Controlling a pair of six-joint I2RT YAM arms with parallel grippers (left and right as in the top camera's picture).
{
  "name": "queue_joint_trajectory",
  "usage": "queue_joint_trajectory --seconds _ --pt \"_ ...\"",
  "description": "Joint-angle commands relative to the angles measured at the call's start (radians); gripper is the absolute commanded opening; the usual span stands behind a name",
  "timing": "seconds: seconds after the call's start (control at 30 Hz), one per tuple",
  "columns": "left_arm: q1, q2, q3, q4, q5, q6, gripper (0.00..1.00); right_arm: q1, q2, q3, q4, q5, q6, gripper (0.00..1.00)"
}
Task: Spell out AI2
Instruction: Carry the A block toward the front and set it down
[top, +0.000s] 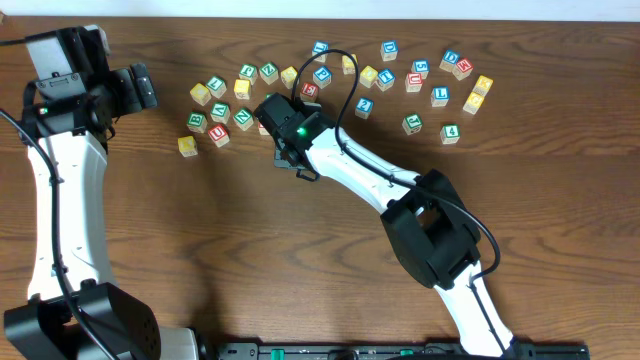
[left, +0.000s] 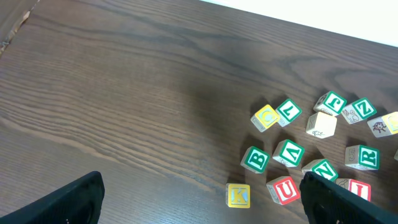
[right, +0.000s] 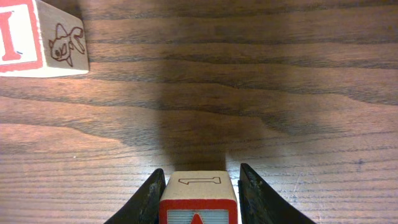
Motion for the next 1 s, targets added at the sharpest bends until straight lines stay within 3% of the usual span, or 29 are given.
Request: queue_joint_trajectory --seconds 0.0,0.23,0.6,0.97 --pt "-0.002 -0.006 0.023 -0.003 -0.002 0.006 0.99 0.013 0.035 -0.007 -0.004 0.023 0.009 0.33" --pt "-0.002 -0.006 0.023 -0.003 -0.002 0.006 0.99 0.013 0.036 -0.007 0.000 0.024 -0.010 0.36" --pt "-0.002 -0.006 0.023 -0.003 -0.002 0.006 0.99 -0.002 0.030 0.074 -0.038 0.024 -0.116 0.51" --pt "-0.002 -0.006 0.023 -0.003 -0.002 0.006 0.99 -0.026 0.030 0.154 -0.106 0.016 -0.150 0.52"
